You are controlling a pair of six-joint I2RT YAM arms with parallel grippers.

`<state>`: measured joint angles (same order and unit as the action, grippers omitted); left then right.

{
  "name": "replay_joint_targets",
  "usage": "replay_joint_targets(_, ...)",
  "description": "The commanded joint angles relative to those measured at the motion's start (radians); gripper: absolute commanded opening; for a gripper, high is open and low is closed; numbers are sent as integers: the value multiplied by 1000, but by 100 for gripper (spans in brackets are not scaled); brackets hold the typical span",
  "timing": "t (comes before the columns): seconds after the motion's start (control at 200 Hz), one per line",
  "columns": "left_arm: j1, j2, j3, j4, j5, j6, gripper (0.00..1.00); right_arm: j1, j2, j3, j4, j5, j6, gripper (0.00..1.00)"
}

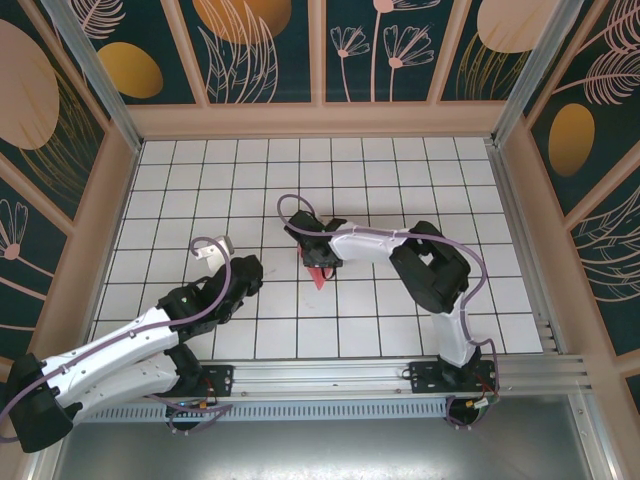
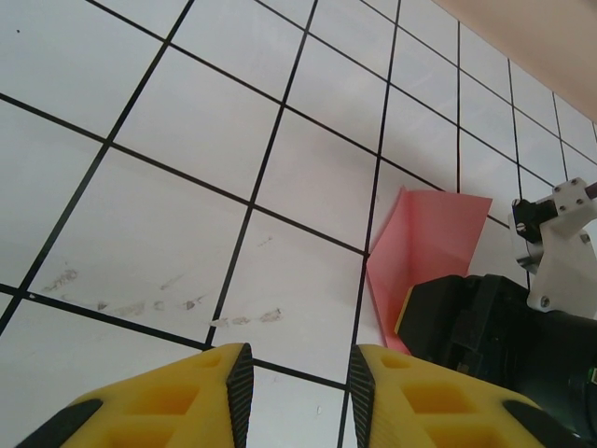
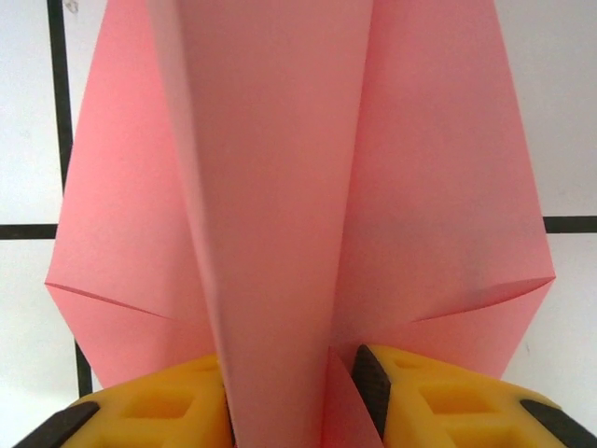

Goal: Fold a paper plane with a square sheet of paper (pick it up from the middle)
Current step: Move the paper plane to the center of the table.

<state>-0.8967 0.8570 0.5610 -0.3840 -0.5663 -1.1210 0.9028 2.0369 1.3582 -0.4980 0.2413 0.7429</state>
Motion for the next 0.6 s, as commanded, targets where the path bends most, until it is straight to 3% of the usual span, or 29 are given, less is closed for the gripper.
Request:
replay_joint_targets(0.0,7,-1,-14,30,-17,-3,37,-1,123,-18,-84,-7,18,41)
replay_joint_targets(0.43,7,7,-7,30,-12,11,37,1,162,24,-132,41,-47,45)
replay_joint_targets(0.595,7,16,12,23,-22,29,36,-2,104,33,-114,21,-64,49)
